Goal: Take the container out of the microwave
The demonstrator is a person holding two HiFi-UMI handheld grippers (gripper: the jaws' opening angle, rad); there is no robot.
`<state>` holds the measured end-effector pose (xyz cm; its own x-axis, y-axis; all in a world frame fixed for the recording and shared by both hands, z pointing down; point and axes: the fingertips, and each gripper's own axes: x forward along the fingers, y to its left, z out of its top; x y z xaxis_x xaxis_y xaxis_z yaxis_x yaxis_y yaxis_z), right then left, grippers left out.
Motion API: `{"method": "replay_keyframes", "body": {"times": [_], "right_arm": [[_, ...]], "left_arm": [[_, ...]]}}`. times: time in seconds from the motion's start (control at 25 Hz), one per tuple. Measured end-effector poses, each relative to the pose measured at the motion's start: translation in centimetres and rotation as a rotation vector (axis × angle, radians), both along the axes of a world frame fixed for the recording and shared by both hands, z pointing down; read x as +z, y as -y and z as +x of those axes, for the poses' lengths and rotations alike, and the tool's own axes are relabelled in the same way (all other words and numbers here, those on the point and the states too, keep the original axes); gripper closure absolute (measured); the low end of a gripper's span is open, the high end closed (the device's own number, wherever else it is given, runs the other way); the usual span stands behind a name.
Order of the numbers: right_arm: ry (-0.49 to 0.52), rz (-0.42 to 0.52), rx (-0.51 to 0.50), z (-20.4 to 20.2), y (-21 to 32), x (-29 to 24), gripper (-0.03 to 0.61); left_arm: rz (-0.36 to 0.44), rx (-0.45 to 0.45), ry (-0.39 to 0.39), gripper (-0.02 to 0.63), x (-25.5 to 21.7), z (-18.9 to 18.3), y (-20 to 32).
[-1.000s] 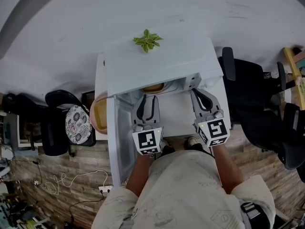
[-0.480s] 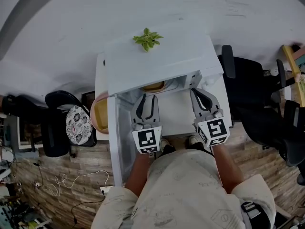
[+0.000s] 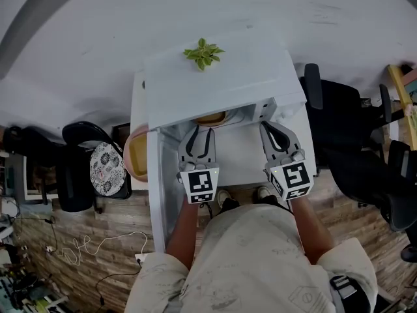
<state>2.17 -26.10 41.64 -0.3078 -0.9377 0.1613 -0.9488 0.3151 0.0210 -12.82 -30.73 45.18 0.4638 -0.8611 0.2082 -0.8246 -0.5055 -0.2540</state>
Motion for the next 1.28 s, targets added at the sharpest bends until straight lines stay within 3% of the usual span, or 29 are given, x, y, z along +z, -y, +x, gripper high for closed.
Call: {"method": "replay_keyframes", "body": {"times": [0.76,1.28], "right_arm": [[0.003,-0.01,-0.009,0.9,0.5,0.4,0.564],[0.01,-0.014,-0.015,0.8,0.7,0.7,0.565]], "left_arm": [[-0.011,0.076,0.309,0.482,4.4,1.2,1.5],[-0.029,0.143,0.661,0.482,7.8,1.9,2.5]]}}
